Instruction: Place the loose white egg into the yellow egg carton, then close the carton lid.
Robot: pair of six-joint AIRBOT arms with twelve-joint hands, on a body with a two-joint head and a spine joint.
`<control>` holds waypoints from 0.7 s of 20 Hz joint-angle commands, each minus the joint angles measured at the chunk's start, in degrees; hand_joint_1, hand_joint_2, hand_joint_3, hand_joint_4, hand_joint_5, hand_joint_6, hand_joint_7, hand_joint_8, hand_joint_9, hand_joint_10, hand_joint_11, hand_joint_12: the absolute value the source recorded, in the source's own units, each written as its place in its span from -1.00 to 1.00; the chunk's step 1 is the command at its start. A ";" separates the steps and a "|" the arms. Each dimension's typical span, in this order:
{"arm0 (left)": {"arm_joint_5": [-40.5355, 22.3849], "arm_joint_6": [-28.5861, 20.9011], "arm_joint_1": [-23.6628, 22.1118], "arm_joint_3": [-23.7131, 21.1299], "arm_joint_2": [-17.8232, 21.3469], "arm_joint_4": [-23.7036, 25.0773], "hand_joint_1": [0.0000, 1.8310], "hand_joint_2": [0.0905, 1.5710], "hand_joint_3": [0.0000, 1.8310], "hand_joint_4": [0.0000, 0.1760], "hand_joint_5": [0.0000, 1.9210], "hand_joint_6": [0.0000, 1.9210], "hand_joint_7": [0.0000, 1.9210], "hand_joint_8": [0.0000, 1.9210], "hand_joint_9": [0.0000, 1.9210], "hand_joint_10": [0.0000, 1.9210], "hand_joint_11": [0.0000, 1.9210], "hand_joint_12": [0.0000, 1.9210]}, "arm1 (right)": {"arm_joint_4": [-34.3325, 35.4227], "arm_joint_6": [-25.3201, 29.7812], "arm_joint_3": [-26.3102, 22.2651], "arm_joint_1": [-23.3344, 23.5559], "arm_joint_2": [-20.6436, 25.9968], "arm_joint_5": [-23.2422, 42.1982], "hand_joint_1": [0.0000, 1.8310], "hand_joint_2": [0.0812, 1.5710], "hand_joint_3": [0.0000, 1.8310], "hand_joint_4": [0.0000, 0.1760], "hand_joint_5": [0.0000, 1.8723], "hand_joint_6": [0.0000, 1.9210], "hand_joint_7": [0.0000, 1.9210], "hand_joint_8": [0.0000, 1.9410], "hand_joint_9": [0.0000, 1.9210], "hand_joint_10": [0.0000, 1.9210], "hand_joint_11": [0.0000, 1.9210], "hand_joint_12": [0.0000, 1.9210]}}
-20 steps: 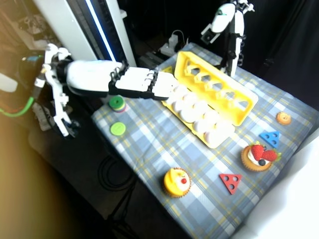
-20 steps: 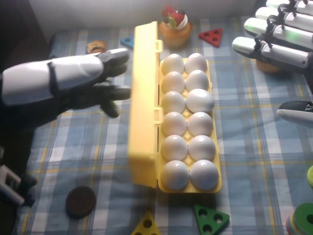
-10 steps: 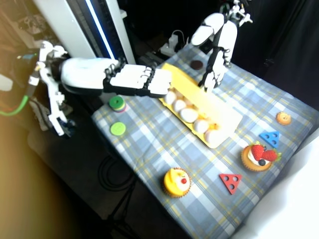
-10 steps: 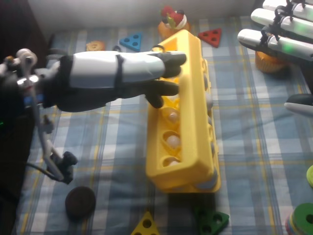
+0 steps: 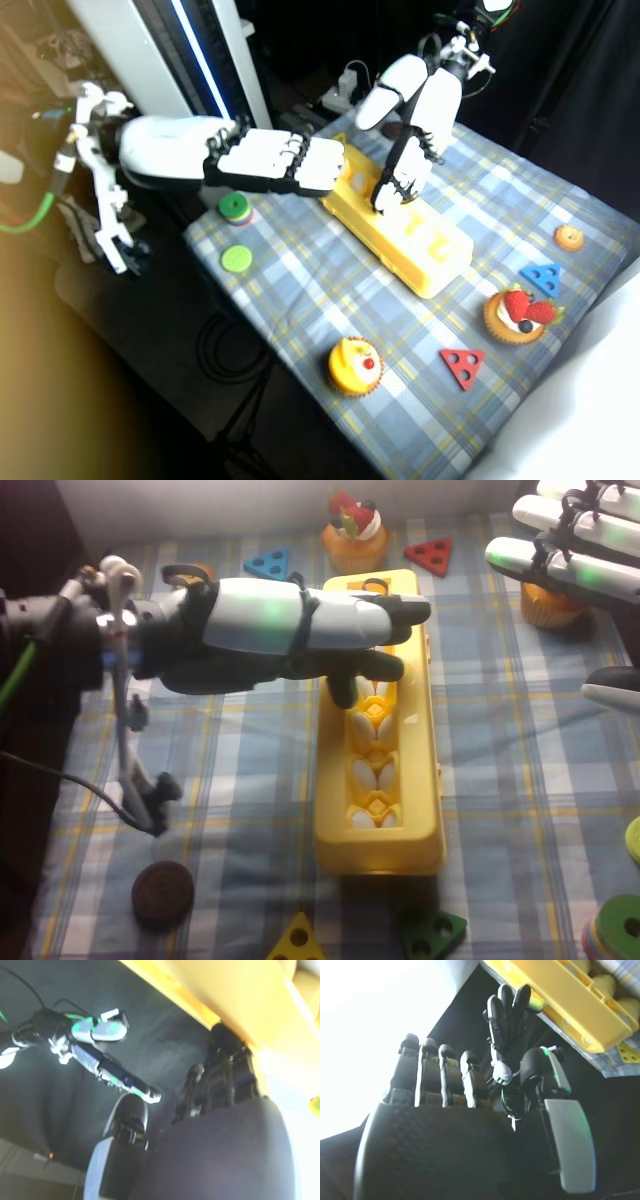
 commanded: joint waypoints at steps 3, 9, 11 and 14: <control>-3.75 8.60 -1.53 -3.98 5.18 -9.18 -1.00 0.71 -1.00 -0.81 -1.00 -1.00 -1.00 -1.00 -0.94 -0.98 -1.00 0.43 | 0.72 -0.25 -0.40 0.46 0.94 7.74 -0.56 0.73 -0.99 -0.02 -1.00 -1.00 -1.00 -1.00 -1.00 -1.00 -1.00 -1.00; -6.06 25.49 -2.07 -11.05 14.51 -21.56 -0.95 0.81 -0.99 -0.48 -1.00 -1.00 -1.00 -1.00 -1.00 -1.00 -1.00 -0.39 | 1.43 -0.27 -0.98 -0.53 1.78 10.36 -0.50 0.68 -1.00 -0.16 -1.00 -1.00 -1.00 -1.00 -0.99 -0.99 -1.00 -0.49; -7.86 34.11 -1.02 -13.12 17.17 -29.10 -0.66 0.82 -1.00 -0.80 -1.00 -1.00 -1.00 -1.00 -0.99 -1.00 -1.00 -0.24 | 2.27 -0.29 -1.33 -2.14 2.34 12.31 -0.53 0.68 -1.00 -0.31 -1.00 -1.00 -1.00 -1.00 -0.97 -0.98 -1.00 -0.43; -11.40 46.16 1.89 -15.56 20.05 -40.46 -0.73 0.78 -1.00 -0.46 -1.00 -1.00 -1.00 -1.00 -0.98 -0.99 -1.00 -0.52 | 4.68 -2.87 -2.13 -3.37 2.88 14.62 -0.53 0.66 -1.00 -0.43 -1.00 -1.00 -1.00 -1.00 -0.95 -0.98 -1.00 -0.42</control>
